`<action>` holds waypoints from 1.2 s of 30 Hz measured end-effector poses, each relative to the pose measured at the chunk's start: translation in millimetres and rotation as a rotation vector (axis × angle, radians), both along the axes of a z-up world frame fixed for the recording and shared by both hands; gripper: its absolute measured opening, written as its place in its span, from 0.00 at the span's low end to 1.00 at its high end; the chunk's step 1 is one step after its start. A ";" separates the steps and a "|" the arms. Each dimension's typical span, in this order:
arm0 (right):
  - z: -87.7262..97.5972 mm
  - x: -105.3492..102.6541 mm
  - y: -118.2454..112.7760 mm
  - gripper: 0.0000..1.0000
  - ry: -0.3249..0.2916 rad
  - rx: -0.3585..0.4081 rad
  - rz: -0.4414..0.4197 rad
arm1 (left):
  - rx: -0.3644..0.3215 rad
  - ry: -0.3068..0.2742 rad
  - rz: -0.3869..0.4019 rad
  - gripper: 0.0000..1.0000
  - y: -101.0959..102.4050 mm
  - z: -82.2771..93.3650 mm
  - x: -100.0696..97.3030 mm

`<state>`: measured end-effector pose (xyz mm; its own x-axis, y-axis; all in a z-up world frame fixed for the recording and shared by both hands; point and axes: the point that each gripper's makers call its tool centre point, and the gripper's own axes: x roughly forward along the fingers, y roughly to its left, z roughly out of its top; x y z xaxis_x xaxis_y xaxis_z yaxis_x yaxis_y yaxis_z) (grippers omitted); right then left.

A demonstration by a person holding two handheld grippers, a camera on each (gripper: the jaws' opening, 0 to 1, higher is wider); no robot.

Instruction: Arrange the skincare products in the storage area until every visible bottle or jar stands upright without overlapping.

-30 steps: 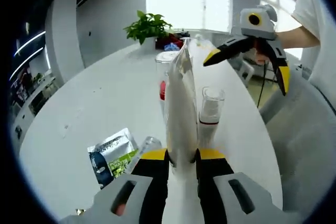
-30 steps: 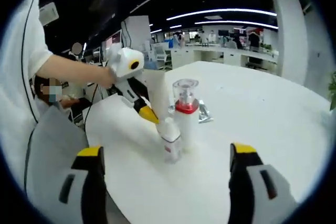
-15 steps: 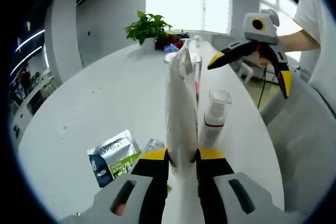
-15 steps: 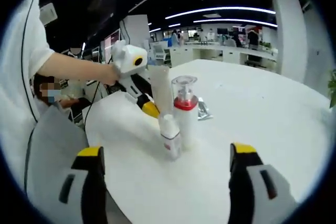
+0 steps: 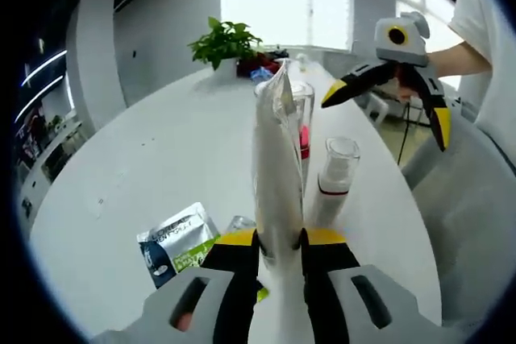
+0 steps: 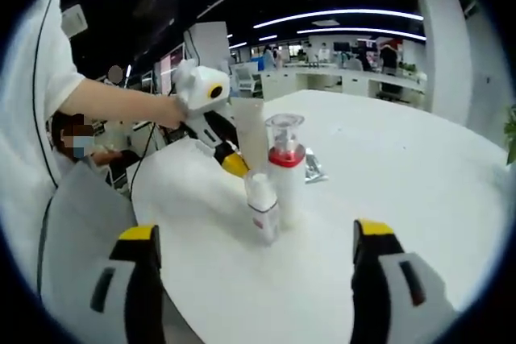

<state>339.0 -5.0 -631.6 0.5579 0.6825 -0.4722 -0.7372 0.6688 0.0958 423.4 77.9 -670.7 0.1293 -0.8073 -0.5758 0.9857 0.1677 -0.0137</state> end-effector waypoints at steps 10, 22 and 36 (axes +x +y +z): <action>0.0 0.2 1.3 1.00 0.001 0.001 0.001 | 0.009 -0.005 0.000 0.20 0.6 -1.0 -1.2; 4.0 -0.6 3.8 1.00 -0.010 0.003 0.003 | 0.001 0.019 0.066 0.33 13.6 7.4 -3.6; 12.9 -4.2 8.8 1.00 -0.028 0.014 0.008 | -0.009 0.054 0.210 0.56 46.1 16.9 -16.6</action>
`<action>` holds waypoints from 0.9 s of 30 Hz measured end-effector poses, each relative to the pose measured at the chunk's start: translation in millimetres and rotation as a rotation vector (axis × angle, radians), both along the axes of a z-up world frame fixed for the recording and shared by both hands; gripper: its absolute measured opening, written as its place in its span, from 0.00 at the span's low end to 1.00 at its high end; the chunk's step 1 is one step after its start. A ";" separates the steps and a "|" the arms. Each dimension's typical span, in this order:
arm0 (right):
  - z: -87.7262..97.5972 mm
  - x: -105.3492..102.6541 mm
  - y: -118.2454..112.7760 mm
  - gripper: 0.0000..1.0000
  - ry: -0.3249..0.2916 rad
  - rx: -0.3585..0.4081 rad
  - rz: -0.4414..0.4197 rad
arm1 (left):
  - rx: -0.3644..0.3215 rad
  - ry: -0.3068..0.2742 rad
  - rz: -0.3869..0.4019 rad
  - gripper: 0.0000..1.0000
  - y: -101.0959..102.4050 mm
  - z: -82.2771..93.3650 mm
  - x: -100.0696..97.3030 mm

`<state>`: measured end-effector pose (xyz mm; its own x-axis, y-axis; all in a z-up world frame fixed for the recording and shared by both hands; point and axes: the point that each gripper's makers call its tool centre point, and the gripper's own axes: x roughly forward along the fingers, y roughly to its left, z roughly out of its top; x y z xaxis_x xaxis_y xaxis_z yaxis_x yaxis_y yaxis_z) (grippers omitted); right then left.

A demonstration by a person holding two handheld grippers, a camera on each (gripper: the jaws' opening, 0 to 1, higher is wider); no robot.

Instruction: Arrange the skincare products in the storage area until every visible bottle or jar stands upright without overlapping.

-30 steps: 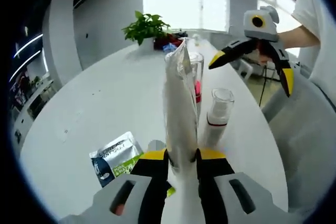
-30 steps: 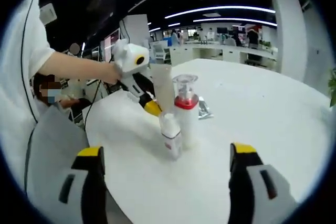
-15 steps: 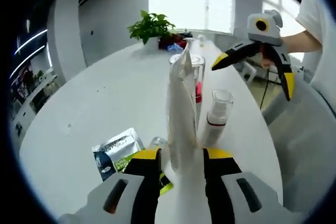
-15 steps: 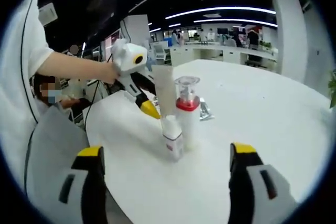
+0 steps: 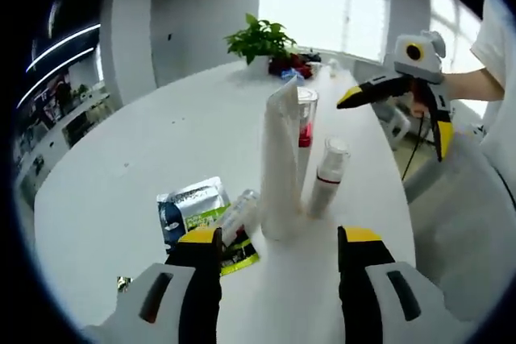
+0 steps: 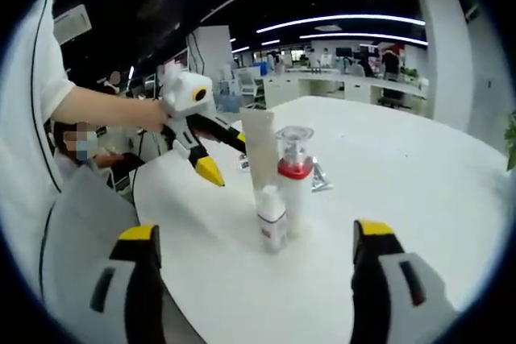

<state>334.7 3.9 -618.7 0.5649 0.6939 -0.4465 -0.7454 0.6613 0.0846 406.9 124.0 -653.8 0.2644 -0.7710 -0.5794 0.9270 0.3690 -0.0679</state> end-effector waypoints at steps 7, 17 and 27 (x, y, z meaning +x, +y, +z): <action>2.8 -2.6 -1.4 1.00 -0.006 0.004 -0.006 | -0.011 0.030 0.099 0.64 18.6 2.3 -9.3; 8.4 -6.3 -2.3 1.00 -0.017 0.006 -0.010 | -0.012 0.058 0.223 0.78 45.1 5.7 -24.4; 13.4 -11.4 -2.0 1.00 -0.028 0.012 -0.010 | -0.048 0.052 0.341 0.83 72.6 15.5 -41.0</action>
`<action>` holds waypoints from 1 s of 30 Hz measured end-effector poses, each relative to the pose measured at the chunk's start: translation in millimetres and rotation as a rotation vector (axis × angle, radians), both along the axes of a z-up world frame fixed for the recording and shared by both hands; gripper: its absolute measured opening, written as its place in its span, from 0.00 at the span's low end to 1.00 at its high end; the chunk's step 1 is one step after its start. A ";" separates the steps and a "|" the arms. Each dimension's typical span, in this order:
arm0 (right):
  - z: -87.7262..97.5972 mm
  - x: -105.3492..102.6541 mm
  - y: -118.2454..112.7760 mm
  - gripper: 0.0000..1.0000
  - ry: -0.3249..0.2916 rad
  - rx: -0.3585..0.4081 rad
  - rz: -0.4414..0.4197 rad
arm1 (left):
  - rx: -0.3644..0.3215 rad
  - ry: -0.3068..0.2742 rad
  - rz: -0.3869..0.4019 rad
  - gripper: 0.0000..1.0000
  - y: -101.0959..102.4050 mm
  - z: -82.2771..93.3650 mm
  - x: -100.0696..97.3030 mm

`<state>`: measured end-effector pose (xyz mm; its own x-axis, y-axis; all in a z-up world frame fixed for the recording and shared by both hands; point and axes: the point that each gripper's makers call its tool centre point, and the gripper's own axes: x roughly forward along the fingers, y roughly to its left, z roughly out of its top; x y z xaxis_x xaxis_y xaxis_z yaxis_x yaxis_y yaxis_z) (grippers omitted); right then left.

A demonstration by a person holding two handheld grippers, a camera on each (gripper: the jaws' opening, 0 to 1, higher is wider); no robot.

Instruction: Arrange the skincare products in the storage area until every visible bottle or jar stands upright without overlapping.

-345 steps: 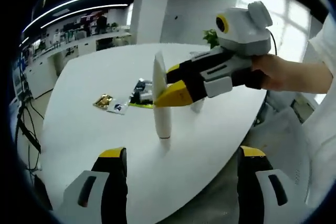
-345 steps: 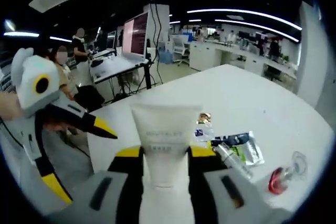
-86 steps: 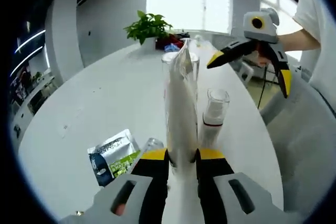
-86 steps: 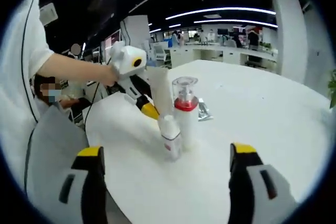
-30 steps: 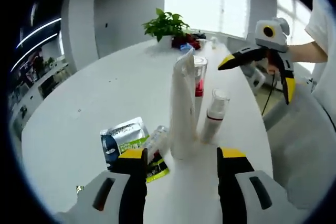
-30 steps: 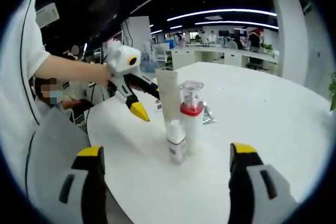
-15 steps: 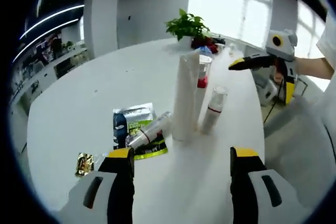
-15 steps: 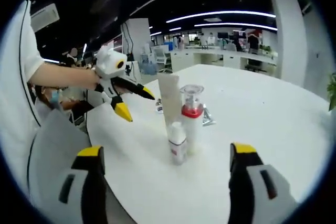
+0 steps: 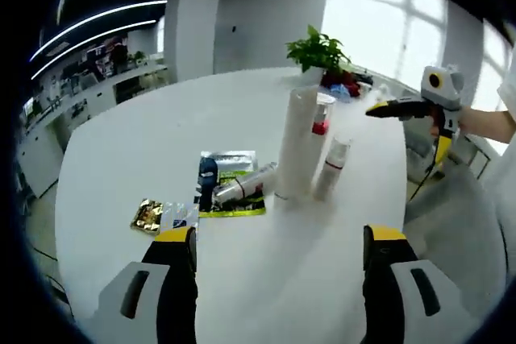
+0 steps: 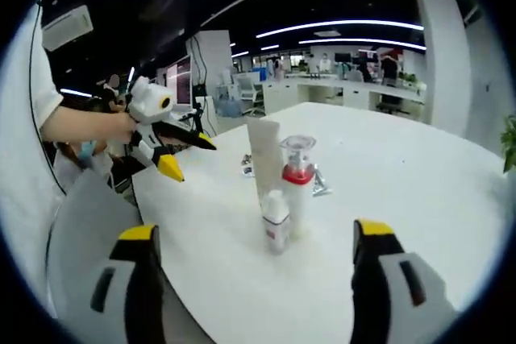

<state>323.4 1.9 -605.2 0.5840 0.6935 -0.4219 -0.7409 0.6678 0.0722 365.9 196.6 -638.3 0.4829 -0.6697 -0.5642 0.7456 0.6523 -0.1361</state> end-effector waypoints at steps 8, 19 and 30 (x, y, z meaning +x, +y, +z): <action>1.7 -3.7 -3.2 1.00 -0.004 0.002 -0.010 | -0.023 -0.002 0.088 0.87 16.6 5.6 -12.0; 6.6 -8.0 -8.5 1.00 -0.011 0.009 -0.033 | -0.038 -0.003 0.151 0.89 30.5 11.3 -32.2; 7.0 -12.0 -15.0 1.00 -0.013 0.015 -0.057 | -0.040 0.004 0.185 0.93 40.1 11.5 -47.3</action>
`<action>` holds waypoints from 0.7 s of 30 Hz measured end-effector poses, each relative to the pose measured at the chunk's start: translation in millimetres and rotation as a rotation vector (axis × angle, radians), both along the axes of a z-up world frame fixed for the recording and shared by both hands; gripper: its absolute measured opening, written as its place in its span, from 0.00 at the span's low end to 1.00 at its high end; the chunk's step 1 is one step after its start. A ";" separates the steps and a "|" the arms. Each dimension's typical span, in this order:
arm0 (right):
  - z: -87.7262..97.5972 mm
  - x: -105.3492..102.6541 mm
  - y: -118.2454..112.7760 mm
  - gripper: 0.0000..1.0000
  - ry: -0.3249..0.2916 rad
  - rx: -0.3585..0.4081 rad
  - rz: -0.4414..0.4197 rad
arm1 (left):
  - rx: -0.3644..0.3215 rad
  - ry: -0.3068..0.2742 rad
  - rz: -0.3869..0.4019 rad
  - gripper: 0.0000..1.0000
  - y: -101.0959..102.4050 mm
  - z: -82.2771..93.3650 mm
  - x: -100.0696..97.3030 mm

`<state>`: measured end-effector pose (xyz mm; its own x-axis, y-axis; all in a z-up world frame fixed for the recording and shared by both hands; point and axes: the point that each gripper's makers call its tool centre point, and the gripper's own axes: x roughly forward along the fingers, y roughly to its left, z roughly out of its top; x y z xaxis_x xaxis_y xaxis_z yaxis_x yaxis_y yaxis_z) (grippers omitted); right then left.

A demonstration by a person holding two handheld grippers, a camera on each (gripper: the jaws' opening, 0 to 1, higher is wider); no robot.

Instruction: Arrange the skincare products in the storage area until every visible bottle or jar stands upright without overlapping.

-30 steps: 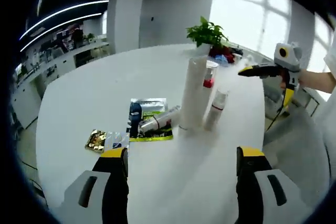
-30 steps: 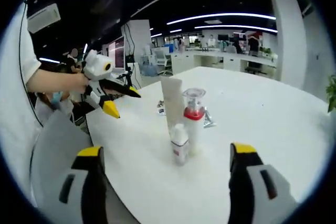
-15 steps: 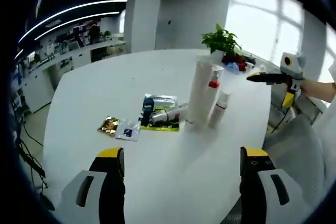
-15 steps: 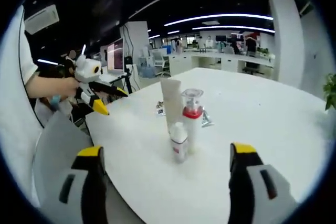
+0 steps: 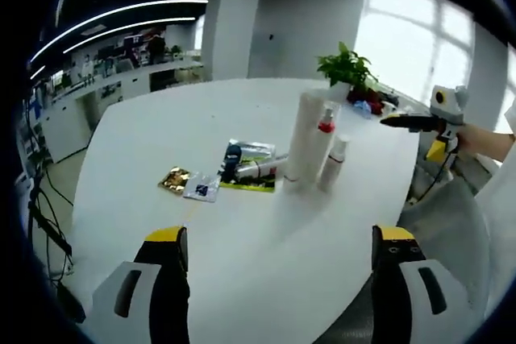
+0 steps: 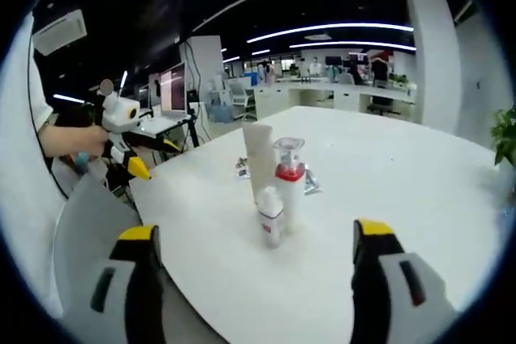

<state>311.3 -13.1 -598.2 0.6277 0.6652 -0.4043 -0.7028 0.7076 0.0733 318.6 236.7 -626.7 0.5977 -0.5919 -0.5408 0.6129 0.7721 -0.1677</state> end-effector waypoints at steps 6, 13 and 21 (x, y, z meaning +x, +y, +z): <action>-1.0 -2.6 -2.5 1.00 0.004 0.002 -0.007 | -0.002 0.002 0.009 0.94 3.0 0.3 -1.2; -0.9 -3.4 -3.8 1.00 0.005 0.000 -0.008 | 0.002 -0.004 0.009 0.94 3.2 2.4 0.1; -2.7 -4.3 -6.1 1.00 0.011 0.001 -0.011 | 0.020 0.003 -0.026 0.93 -0.7 -0.3 2.8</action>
<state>307.0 -19.2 -600.9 0.6306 0.6585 -0.4108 -0.6938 0.7155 0.0820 321.4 236.0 -627.0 0.5811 -0.5958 -0.5544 0.6321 0.7595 -0.1537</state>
